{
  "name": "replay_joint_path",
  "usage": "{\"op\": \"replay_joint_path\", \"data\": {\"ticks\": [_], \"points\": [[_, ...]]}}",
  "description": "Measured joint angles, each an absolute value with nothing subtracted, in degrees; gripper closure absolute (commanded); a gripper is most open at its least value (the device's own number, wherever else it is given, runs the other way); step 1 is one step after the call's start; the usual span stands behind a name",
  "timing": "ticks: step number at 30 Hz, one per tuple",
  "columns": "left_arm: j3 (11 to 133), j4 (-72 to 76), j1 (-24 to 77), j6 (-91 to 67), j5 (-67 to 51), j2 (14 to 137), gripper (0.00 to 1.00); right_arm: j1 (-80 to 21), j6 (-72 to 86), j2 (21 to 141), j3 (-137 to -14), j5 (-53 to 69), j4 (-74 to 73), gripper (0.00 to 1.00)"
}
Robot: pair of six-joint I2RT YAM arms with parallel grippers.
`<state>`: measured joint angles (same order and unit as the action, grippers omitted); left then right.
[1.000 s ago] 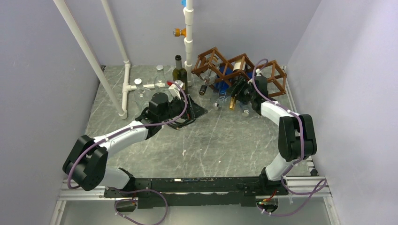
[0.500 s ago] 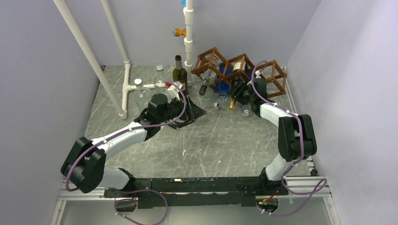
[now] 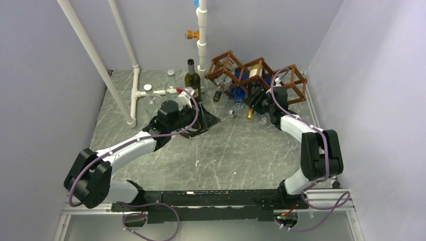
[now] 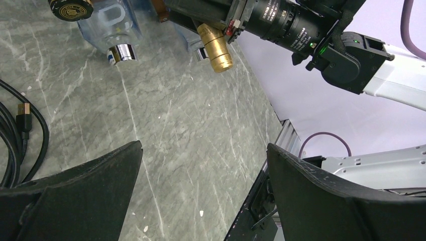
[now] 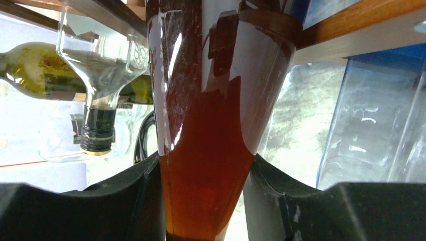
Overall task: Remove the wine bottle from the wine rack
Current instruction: Pick up the wine bottle from the wine rack.
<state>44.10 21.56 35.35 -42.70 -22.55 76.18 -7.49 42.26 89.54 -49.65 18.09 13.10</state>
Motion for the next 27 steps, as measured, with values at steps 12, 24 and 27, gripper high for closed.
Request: {"op": "replay_joint_path", "data": {"ticks": [12,24,27], "points": [[43.3,21.6,35.4,-42.7,-22.5,74.7,0.0,-7.7,41.4,84.6,-47.2,18.7,9.5,1.0],[41.5,21.6,35.4,-42.7,-22.3,73.3,0.0,-8.0,40.0,79.8,-44.6,20.7,5.3,1.0],[41.4,21.5,35.7,-42.7,-22.2,73.2,0.0,-8.0,40.0,79.2,-44.5,21.1,4.5,1.0]]}}
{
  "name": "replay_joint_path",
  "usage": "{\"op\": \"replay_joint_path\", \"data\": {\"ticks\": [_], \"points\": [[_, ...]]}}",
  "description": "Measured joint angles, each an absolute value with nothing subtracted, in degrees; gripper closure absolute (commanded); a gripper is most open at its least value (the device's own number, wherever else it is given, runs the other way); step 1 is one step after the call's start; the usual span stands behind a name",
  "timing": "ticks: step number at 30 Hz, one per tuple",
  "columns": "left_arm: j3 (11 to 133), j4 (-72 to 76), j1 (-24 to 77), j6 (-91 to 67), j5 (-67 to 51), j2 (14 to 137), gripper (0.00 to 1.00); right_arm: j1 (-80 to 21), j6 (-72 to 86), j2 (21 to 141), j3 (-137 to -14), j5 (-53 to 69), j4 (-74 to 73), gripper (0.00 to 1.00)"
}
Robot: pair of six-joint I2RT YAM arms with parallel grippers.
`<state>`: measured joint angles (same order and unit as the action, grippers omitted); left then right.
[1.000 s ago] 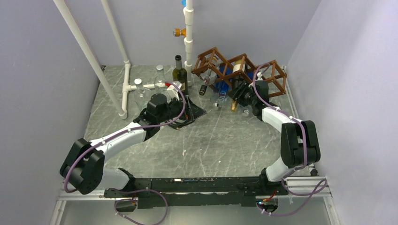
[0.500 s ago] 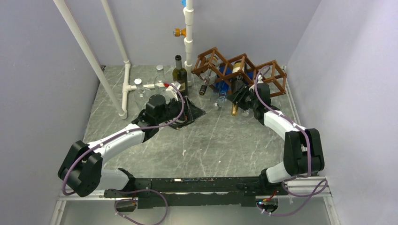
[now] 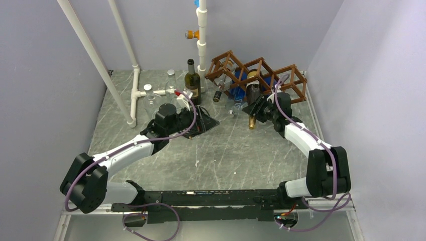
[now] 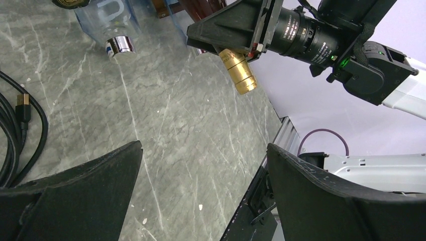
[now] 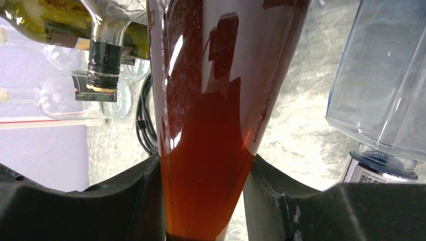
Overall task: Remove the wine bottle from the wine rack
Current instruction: Pick up the wine bottle from the wine rack.
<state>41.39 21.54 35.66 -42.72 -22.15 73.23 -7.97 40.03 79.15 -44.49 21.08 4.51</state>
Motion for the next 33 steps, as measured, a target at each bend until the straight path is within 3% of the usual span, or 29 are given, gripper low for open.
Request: {"op": "replay_joint_path", "data": {"ticks": [33], "points": [[45.5,22.0,38.0,-43.4,-20.8,78.0,0.01,-6.8,42.0,70.6,-40.5,25.9,-1.0,1.0]]}}
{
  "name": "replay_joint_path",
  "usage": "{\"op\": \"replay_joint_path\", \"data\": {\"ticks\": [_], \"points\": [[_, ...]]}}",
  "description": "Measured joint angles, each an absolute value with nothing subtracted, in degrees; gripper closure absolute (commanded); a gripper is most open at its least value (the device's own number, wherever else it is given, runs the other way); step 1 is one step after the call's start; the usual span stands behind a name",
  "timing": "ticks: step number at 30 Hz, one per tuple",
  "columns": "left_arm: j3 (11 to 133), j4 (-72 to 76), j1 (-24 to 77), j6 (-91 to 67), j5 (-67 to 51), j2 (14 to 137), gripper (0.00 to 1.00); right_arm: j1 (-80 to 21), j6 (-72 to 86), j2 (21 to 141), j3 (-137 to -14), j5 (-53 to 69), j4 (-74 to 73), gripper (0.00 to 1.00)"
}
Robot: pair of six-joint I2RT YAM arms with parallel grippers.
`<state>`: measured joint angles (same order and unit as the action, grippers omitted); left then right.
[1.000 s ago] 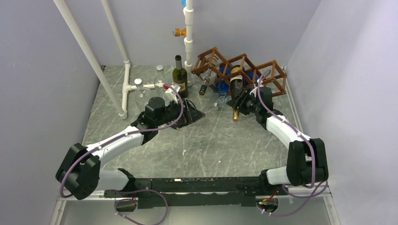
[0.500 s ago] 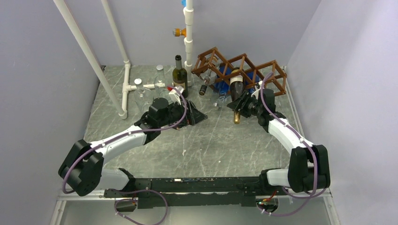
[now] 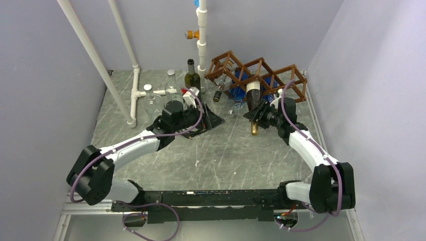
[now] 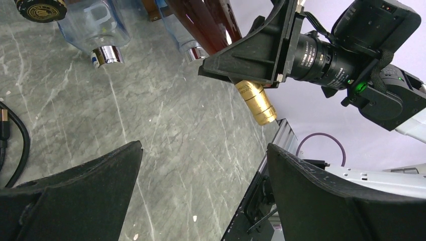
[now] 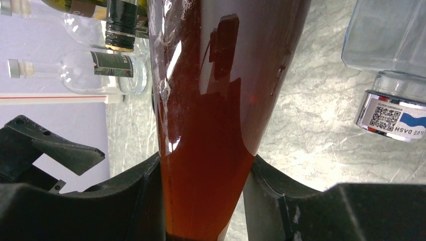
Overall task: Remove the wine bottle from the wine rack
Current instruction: Pick up the wine bottle from the wine rack.
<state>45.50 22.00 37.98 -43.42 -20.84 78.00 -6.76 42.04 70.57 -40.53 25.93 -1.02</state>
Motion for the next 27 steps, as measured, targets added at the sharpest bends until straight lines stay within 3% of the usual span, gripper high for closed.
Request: {"op": "replay_joint_path", "data": {"ticks": [11,27], "points": [[50.1,20.6,38.7,-43.6,-20.4,81.7,0.01,-6.4,42.2,68.3,-40.4,27.1,-3.9,1.0],[73.6,10.1,40.8,-45.0,-13.6,97.9,0.0,-6.0,42.3,66.7,-40.4,28.2,-5.4,1.0]]}}
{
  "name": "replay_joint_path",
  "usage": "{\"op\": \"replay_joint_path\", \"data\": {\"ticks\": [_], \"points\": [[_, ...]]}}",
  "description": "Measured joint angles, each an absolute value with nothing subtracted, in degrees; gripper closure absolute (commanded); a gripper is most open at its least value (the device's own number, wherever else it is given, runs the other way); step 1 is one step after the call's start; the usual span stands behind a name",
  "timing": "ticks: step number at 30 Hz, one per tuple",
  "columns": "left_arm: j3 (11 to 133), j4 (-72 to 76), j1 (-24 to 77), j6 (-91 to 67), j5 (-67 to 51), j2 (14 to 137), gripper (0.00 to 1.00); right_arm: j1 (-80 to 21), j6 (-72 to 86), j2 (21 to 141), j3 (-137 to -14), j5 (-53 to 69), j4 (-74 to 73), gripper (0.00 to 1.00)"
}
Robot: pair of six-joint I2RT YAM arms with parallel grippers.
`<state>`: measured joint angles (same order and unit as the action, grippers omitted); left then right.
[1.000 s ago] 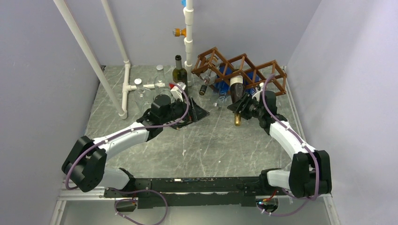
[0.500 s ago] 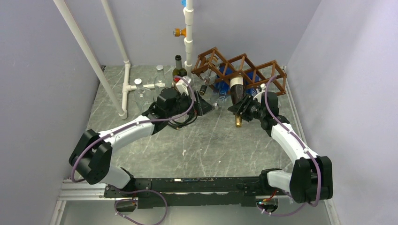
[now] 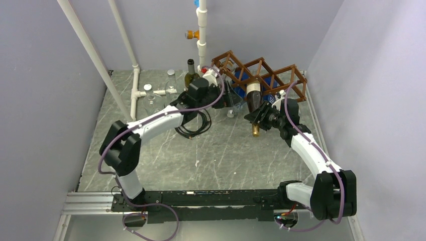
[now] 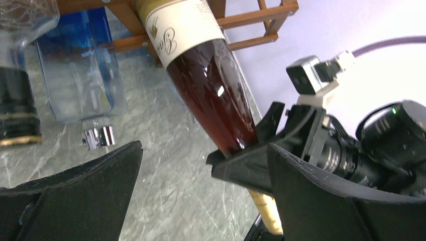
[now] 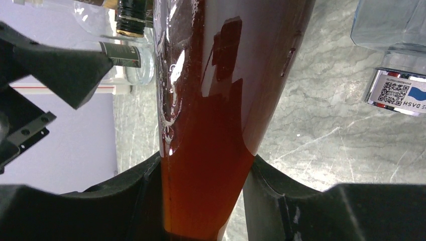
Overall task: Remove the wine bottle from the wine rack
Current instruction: Pick up the wine bottle from the wine rack.
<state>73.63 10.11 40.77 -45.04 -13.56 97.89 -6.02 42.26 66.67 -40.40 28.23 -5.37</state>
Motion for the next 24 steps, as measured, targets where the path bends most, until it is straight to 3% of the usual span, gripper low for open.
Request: {"op": "replay_joint_path", "data": {"ticks": [11,24], "points": [[92.1,4.6,40.9,-47.8,-14.0,113.3,0.01,-5.8,42.2,66.4,-40.1,28.7,-5.5,1.0],[99.8,1.4,40.9,-50.6,-17.9,121.9,0.01,-5.8,42.1,66.3,-40.1,29.3,-5.5,1.0]]}}
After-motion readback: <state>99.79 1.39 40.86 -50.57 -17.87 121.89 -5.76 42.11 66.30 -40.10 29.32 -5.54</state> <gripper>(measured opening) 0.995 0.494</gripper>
